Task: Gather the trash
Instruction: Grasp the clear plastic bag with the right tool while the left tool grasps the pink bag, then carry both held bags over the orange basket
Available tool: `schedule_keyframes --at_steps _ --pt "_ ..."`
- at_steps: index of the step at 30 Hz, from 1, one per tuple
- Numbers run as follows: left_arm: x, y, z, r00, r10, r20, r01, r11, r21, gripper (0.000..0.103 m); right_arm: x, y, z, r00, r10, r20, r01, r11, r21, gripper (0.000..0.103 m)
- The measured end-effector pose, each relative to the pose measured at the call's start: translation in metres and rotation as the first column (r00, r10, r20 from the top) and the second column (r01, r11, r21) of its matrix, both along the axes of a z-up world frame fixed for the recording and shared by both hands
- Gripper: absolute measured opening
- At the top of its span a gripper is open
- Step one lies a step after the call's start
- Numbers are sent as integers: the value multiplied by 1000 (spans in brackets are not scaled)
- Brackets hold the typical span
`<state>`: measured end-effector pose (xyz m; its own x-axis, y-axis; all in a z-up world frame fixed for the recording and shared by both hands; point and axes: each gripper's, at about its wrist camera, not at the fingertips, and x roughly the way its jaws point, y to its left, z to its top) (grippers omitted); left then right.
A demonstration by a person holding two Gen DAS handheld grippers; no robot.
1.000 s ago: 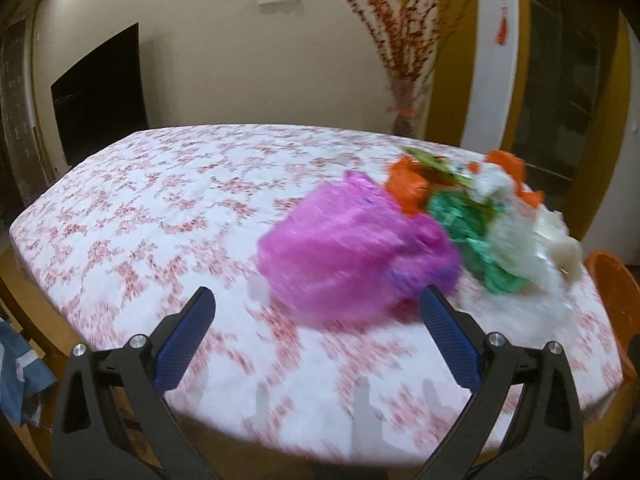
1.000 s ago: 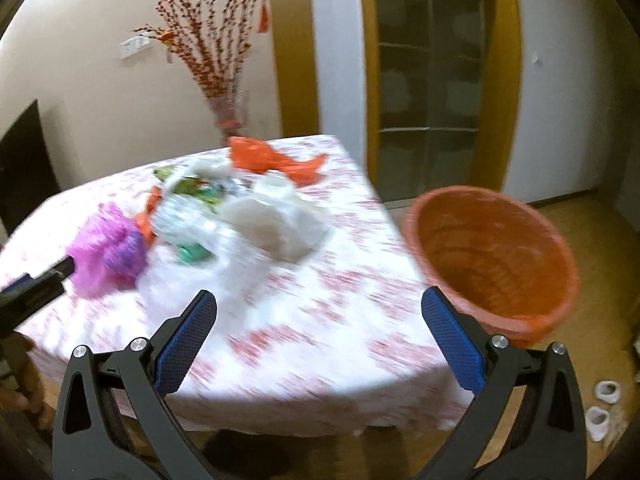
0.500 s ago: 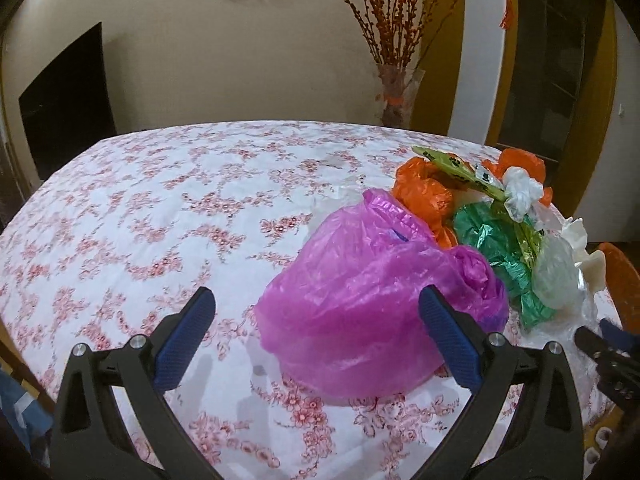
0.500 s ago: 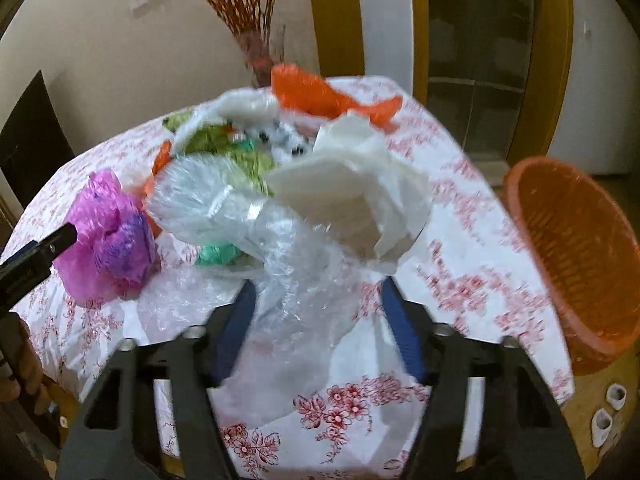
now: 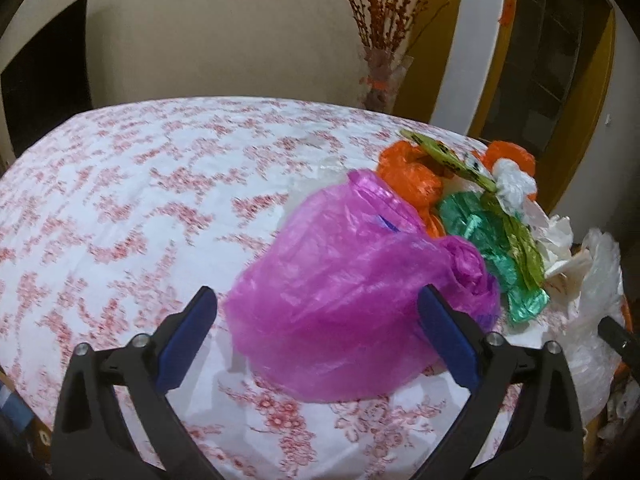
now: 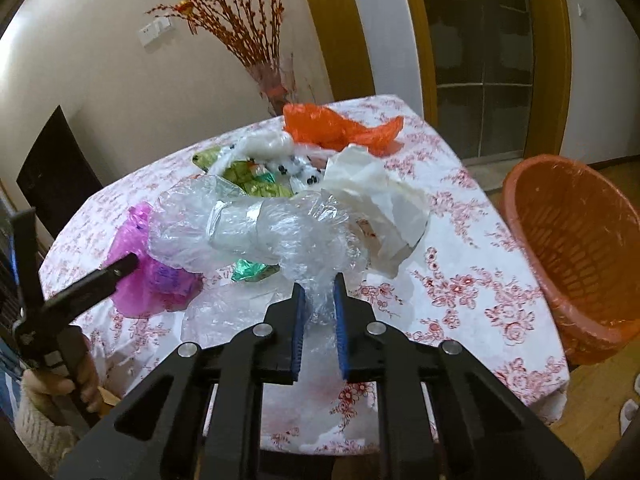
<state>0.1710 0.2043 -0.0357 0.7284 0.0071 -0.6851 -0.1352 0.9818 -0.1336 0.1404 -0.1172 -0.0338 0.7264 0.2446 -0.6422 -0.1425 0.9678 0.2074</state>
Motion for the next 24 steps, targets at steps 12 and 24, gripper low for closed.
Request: schedule_keyframes --at_steps 12,24 --pt "-11 -7 9 997 -61 54 65 996 -59 14 -10 -7 12 999 -35 39 36 999 -24 14" --pt "-39 -5 61 980 -63 191 72 997 -41 9 -25 -17 32 991 -77 105 81 996 -30 14"
